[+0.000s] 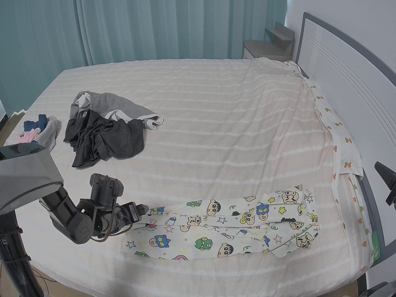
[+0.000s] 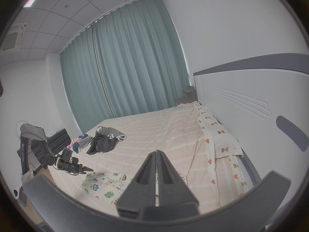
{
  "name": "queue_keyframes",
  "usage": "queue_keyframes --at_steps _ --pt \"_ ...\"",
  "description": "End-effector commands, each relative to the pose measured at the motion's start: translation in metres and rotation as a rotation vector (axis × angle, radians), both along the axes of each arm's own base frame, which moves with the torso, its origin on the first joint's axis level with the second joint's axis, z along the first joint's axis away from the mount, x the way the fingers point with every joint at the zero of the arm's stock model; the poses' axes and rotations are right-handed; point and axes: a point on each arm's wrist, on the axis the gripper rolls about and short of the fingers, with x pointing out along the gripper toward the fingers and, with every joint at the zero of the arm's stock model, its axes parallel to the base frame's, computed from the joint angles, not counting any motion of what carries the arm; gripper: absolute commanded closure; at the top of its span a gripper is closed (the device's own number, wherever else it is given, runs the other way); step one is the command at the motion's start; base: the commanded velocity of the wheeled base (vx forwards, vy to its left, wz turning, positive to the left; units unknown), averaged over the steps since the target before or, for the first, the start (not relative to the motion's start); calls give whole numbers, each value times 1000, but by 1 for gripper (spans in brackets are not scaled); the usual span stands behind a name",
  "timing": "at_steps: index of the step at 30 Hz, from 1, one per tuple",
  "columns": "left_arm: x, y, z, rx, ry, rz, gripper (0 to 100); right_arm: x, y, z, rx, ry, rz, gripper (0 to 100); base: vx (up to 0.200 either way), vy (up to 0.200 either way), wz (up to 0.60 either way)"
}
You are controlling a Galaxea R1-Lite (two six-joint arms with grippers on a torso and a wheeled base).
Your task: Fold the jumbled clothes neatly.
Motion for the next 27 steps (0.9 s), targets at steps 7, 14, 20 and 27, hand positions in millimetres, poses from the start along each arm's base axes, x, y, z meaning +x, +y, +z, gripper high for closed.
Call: queue_keyframes --at_steps 7,14,20,27 --pt "-18 16 -12 38 -3 -101 0 0 0 0 -1 0 0 100 0 0 0" --pt "-18 16 -39 77 13 -139 0 0 0 0 -2 -3 2 100 0 0 0" --pt "-14 14 -57 91 9 -156 0 -2 0 2 -4 -12 2 100 0 0 0" --pt "-6 12 -64 89 8 -155 0 -2 1 1 -3 -10 3 100 0 0 0"
